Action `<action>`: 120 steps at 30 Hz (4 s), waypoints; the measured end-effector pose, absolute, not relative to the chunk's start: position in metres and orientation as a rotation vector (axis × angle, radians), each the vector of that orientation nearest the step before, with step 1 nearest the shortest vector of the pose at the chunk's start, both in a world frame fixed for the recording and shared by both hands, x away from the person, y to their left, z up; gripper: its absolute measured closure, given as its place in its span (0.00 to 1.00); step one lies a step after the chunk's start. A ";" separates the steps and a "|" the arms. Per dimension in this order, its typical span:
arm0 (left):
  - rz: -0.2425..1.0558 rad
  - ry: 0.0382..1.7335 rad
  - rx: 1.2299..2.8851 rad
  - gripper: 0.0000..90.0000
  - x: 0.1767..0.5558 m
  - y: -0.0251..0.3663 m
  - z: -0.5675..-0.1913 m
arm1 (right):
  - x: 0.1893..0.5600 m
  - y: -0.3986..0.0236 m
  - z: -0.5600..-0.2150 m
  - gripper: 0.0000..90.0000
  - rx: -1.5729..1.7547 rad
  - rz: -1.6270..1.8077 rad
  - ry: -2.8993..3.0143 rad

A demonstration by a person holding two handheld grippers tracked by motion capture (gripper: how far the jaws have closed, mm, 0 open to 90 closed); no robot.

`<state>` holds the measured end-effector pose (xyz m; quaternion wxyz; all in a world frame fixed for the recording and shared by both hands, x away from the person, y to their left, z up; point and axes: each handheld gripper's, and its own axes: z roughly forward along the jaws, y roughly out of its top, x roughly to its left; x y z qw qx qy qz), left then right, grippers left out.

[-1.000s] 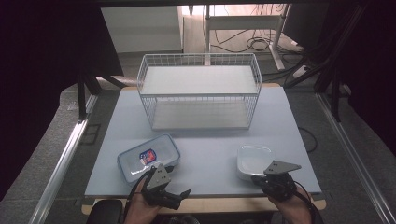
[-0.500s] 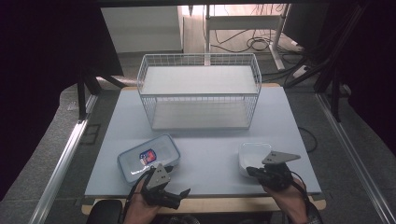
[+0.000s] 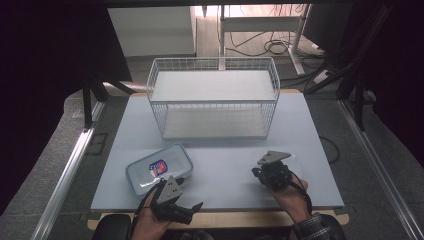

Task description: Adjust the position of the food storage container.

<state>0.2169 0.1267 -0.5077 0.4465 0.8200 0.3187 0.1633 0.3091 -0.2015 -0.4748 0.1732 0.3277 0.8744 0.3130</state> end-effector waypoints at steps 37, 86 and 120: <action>0.395 0.842 2.012 0.07 0.220 0.133 -0.506 | 0.359 -0.284 -0.467 0.95 1.235 0.982 2.247; 0.534 1.592 1.799 0.95 0.239 0.311 -0.514 | 0.329 -0.249 -0.479 0.91 1.099 1.022 2.332; 0.490 1.375 2.027 1.00 0.317 0.234 -0.524 | 0.333 -0.224 -0.478 0.91 0.999 1.035 2.394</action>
